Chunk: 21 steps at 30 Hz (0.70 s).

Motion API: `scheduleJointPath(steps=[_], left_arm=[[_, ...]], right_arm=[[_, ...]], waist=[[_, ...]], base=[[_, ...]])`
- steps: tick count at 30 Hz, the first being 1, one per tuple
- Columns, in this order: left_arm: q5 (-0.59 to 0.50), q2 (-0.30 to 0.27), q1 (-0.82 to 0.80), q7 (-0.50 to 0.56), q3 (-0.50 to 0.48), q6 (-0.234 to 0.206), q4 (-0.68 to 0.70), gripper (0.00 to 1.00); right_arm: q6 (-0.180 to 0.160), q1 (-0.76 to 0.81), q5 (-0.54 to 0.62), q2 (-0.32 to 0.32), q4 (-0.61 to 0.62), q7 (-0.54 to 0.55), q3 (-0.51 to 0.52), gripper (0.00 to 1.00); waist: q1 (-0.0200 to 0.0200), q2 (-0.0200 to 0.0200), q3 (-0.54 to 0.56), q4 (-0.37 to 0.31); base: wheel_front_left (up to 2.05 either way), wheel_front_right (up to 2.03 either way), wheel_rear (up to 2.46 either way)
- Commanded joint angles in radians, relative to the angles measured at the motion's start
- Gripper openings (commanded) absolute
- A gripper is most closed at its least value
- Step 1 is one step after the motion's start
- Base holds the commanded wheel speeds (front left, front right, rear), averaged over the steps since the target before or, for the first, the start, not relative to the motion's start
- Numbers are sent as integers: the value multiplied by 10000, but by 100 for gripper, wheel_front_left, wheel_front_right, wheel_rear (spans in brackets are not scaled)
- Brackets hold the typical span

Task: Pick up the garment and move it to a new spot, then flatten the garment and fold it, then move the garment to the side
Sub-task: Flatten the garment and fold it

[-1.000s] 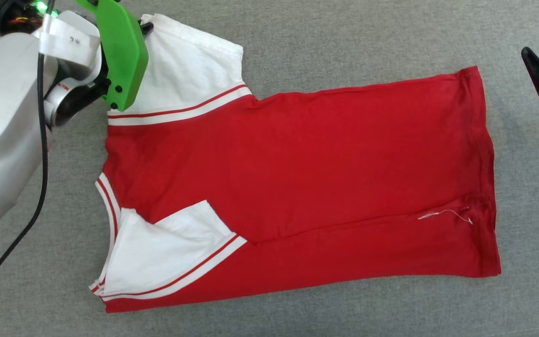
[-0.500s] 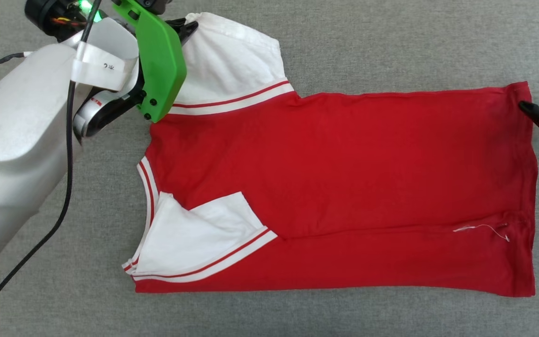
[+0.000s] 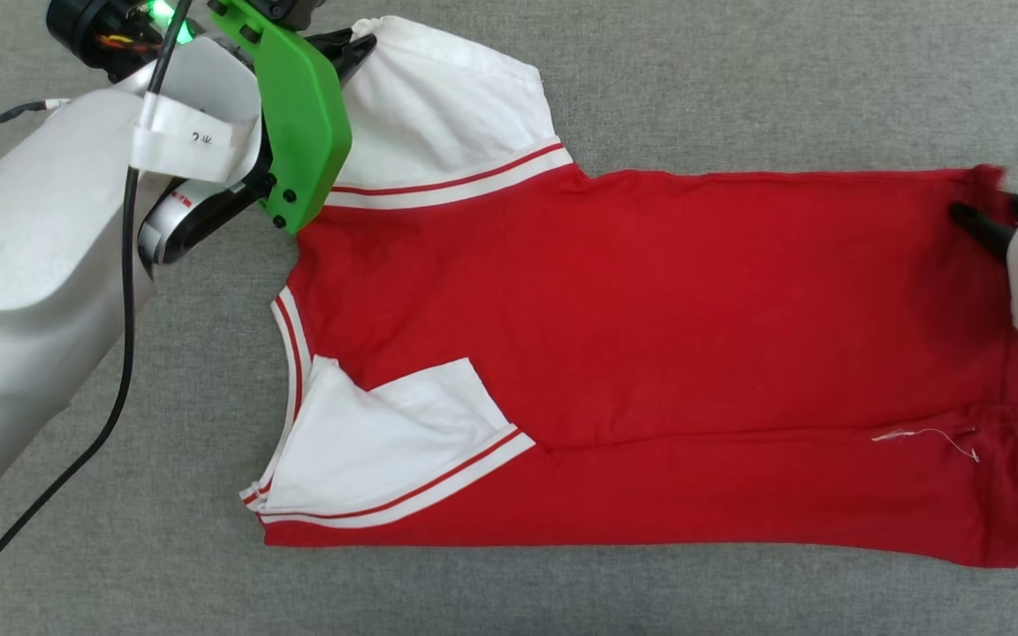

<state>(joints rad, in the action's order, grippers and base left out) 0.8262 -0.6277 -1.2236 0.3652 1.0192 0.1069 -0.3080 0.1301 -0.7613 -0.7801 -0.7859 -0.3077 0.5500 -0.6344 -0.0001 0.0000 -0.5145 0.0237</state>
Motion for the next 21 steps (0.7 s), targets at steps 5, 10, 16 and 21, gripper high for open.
scheduleJointPath(steps=[5, 10, 16, 21], left_arm=[[-166, -148, 448, -349, 42, -156, -67, 0], [-21, -383, 1060, -681, 37, -333, 259, 0], [96, -951, 2155, -1009, 120, -828, 1092, 0], [204, -1491, 3201, -1184, 243, -1418, 2076, 0]], right_arm=[[6, -42, 114, 370, -353, -1412, -162, 0], [6, 392, 170, 207, -97, -2449, 39, 0], [6, 1399, 277, 142, 244, -3151, 334, 0], [6, 2322, 389, 131, 517, -3458, 690, 0]], waist=[[1, 0, 732, -111], [1, 0, 1374, -99], [1, 0, 1993, -132], [1, 0, 2445, -137]], base=[[0, 0, 0], [0, 0, 0], [0, 0, 0], [0, 0, 0]])
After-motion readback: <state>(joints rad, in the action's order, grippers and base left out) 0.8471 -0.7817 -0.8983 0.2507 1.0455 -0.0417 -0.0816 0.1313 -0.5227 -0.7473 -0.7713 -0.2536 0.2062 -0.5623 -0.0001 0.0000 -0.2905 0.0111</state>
